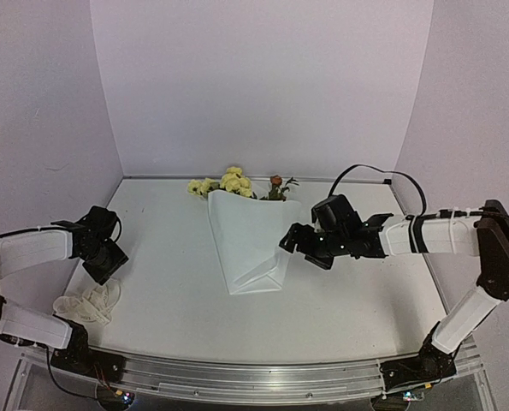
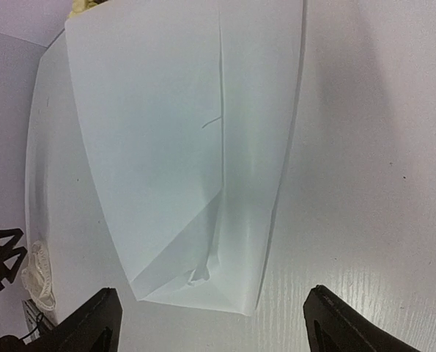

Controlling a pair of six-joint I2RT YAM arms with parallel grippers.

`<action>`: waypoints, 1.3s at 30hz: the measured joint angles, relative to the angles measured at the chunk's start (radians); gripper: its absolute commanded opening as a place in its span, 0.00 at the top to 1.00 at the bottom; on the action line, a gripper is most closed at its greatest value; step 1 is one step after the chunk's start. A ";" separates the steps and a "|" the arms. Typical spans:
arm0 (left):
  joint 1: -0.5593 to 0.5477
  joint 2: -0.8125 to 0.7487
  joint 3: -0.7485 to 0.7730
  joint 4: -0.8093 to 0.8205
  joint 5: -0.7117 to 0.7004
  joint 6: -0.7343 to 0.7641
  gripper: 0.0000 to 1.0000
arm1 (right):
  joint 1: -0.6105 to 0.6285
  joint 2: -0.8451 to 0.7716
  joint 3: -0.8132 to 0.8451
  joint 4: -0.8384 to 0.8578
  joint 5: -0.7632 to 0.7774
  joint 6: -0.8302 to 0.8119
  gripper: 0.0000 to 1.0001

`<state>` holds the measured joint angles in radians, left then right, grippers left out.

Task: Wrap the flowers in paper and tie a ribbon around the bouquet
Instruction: Move the folded bouquet to the center of the board, then pick up the ribbon from the corner of the board, then place the ribbon at the center of the board.

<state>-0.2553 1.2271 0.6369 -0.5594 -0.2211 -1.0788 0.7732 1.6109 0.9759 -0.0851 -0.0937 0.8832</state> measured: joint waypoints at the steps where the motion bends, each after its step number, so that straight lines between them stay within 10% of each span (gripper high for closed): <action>1: 0.000 -0.005 -0.016 -0.002 0.000 -0.007 0.44 | 0.007 -0.011 -0.003 0.001 0.002 -0.001 0.12; 12: 0.001 0.025 -0.084 0.048 0.035 -0.118 0.49 | 0.036 -0.054 -0.072 -0.003 0.024 0.002 0.14; 19: 0.002 0.082 -0.116 0.145 0.084 -0.148 1.00 | 0.038 -0.087 -0.095 -0.006 0.037 0.009 0.19; 39: -0.555 0.037 0.216 0.435 0.488 0.242 1.00 | 0.102 -0.425 -0.163 -0.082 0.158 -0.064 0.20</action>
<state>-0.8106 1.2645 0.8524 -0.1242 0.2673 -0.8371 0.8753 1.1863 0.8131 -0.1669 0.0640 0.8190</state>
